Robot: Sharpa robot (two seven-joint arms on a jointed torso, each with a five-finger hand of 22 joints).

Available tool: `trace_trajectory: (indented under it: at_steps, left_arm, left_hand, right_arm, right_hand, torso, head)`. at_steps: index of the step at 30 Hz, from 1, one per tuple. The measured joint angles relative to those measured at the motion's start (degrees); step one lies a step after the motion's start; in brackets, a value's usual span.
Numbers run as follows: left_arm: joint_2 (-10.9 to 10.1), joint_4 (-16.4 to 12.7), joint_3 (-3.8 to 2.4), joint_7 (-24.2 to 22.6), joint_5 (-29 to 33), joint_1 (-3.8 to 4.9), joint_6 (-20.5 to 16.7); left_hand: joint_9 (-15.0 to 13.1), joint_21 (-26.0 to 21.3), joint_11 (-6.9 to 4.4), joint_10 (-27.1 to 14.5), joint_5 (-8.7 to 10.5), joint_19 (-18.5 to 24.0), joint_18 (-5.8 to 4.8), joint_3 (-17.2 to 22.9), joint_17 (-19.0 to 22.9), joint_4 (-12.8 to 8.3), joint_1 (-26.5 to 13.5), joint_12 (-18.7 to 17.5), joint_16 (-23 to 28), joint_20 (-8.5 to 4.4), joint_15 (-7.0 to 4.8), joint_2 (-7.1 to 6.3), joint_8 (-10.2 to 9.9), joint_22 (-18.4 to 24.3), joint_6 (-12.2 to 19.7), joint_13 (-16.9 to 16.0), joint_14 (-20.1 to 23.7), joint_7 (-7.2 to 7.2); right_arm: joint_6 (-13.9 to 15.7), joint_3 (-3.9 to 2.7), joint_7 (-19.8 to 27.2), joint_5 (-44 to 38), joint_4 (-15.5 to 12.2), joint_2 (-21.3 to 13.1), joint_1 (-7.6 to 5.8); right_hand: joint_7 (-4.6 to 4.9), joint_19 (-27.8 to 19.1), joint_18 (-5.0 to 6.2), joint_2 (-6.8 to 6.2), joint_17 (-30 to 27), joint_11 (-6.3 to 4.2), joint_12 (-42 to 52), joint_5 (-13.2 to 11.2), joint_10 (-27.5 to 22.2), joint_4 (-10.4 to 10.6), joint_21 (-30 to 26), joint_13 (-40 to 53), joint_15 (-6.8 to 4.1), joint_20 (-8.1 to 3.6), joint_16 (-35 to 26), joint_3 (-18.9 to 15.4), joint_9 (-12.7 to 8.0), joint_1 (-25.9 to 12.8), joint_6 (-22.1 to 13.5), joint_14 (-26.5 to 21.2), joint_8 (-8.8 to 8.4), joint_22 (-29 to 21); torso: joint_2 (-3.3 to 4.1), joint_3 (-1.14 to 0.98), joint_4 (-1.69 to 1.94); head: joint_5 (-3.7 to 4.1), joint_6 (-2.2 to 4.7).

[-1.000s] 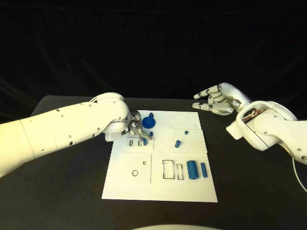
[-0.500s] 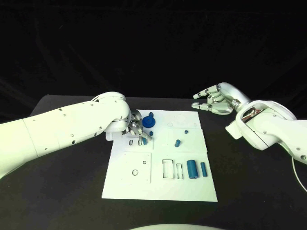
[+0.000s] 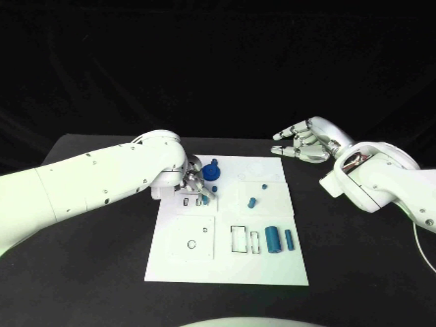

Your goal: Assemble the parts on the task board

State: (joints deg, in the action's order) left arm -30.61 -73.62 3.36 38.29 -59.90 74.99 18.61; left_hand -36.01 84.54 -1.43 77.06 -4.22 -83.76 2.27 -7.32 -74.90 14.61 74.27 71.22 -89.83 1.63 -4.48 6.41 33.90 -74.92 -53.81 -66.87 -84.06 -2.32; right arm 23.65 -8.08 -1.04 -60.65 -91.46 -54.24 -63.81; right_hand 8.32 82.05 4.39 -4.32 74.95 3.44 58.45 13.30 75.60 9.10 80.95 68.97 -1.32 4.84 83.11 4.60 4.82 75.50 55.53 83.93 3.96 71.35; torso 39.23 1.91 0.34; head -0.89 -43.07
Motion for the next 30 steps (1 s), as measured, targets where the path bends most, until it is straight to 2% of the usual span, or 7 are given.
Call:
trace_trajectory:
  at_steps: [9, 13, 17, 20, 21, 26, 30]
  left_arm:
    - [0.16, 0.12, -0.07, 0.02, 0.00, 0.05, 0.39]
    - [0.20, 0.09, -0.17, -0.02, 0.01, 0.16, 0.45]
    - [0.16, -0.02, -0.17, -0.06, 0.03, 0.16, 0.50]
    - [0.00, -0.28, -0.15, -0.06, 0.06, 0.12, 0.51]
    - [-0.08, -0.42, -0.13, -0.07, 0.08, 0.09, 0.49]
    - [-0.96, -1.54, -0.08, -0.10, 0.43, -0.13, 0.08]
    - [-2.25, -2.96, -0.25, -0.17, 1.07, -0.17, -1.01]
  left_hand:
    - [-0.46, 0.00, -0.10, -0.11, -0.63, -0.19, 0.00, 3.37, -0.04, -1.80, 3.51, 0.00, 0.00, -0.19, -0.44, -0.35, -0.29, 0.00, 0.73, -0.03, -0.04, 0.30]
    - [-0.30, 0.00, -0.56, -0.47, -3.18, -0.28, 0.00, 6.58, -0.04, -3.85, 6.59, -0.36, 0.00, -0.52, -0.77, -1.17, -1.18, 0.00, 1.57, 0.12, 0.11, 0.30]
    - [-0.08, 0.00, -0.66, -0.56, -5.32, -0.18, 0.00, 9.11, -0.04, -2.44, 9.03, -1.13, 0.00, -0.62, -0.77, -3.60, -2.46, 0.00, 1.94, 0.78, 0.12, 0.28]
    - [-0.22, 0.00, -0.53, -0.43, -5.49, -0.18, 0.00, 13.16, -0.04, 1.46, 9.62, -1.45, 0.00, -0.62, -0.76, -4.55, -2.75, 0.00, 2.11, 1.10, 0.12, 0.05]
    - [-0.50, 0.00, -0.32, -0.22, -5.49, -0.18, 0.00, 15.14, -0.04, 2.58, 9.54, -1.85, 0.00, -0.62, -0.74, -6.18, -2.98, 0.00, 2.00, 1.51, 0.10, -0.07]
    - [-2.52, 0.00, -0.11, 0.33, -5.49, -0.18, 0.00, 27.00, -0.04, 1.93, 5.27, -1.11, 0.00, -0.62, -0.76, -13.15, -2.87, 0.00, 1.71, 0.06, 0.09, -0.35]
    - [-3.42, 0.00, -0.13, 0.35, -5.46, -0.18, 0.00, 30.51, -0.03, 0.96, 3.10, -1.35, 0.00, -0.62, -0.76, -14.37, -2.49, 0.01, 1.63, 0.34, 0.09, -0.44]
  right_arm:
    - [-0.33, 0.00, -0.04, 0.00, 0.05, 0.02, 0.01]
    - [-0.48, 0.00, -0.05, 0.00, 0.09, 0.06, 0.02]
    - [-0.58, 0.00, -0.06, 0.00, 0.14, 0.11, 0.02]
    - [-0.66, 0.01, -0.07, 0.00, 0.18, 0.16, 0.03]
    - [-0.68, 0.01, -0.07, 0.00, 0.19, 0.19, 0.03]
    - [-0.81, 0.01, -0.08, 0.00, 0.28, 0.27, 0.06]
    - [-0.87, 0.01, -0.09, 0.00, 0.33, 0.30, 0.07]
  right_hand:
    - [-0.17, 0.00, 0.00, 0.00, -0.01, 0.00, 0.00, 0.00, 0.00, 0.00, -0.21, 0.00, 0.00, 0.00, 0.00, 0.00, 0.00, 0.00, 0.18, 0.00, 0.00, -0.06]
    - [-0.17, 0.00, 0.00, 0.00, -0.01, 0.00, 0.00, 0.00, 0.00, 0.00, -0.21, 0.00, 0.00, 0.00, 0.00, 0.00, 0.00, 0.00, 0.18, 0.00, 0.00, -0.06]
    - [-0.17, 0.00, 0.00, 0.00, -0.01, 0.00, 0.00, 0.00, 0.00, 0.00, -0.21, 0.00, 0.00, 0.00, 0.00, 0.00, 0.00, 0.00, 0.18, 0.00, 0.00, -0.06]
    - [-0.17, 0.00, 0.00, 0.01, -0.01, 0.00, 0.00, 0.00, 0.00, 0.00, -0.21, -0.01, 0.00, 0.00, 0.00, 0.00, 0.00, 0.01, 0.18, 0.00, 0.00, -0.06]
    - [-0.17, 0.00, 0.00, 0.25, -0.02, 0.00, 0.00, 0.00, 0.00, 0.00, -0.21, -0.05, 0.00, 0.00, 0.00, 0.00, 0.00, 0.25, 0.18, 0.00, 0.00, -0.06]
    - [-0.17, 0.00, 0.00, 0.31, -0.02, 0.00, 0.00, 0.00, 0.00, 0.00, -0.21, -0.06, 0.00, 0.00, 0.00, 0.00, 0.00, 0.31, 0.18, 0.00, 0.00, -0.06]
    - [-0.17, 0.00, 0.00, 0.31, -0.02, 0.00, 0.00, 0.23, 0.00, 0.00, -0.21, -0.06, 0.00, 0.00, 0.00, 0.00, 0.00, 0.31, 0.18, 0.00, 0.00, -0.06]
  torso:
    - [-0.01, -0.03, 0.00]
    - [-0.02, -0.03, 0.01]
    - [-0.02, -0.03, 0.02]
    - [-0.02, -0.03, 0.03]
    - [-0.02, -0.03, 0.03]
    - [-0.02, -0.03, 0.04]
    - [-0.05, -0.07, 0.08]
  head:
    - [0.04, -0.09]
    - [0.08, -0.19]
    - [0.15, -0.28]
    - [0.21, -0.39]
    - [0.23, -0.43]
    - [0.30, -0.54]
    - [0.30, -0.64]
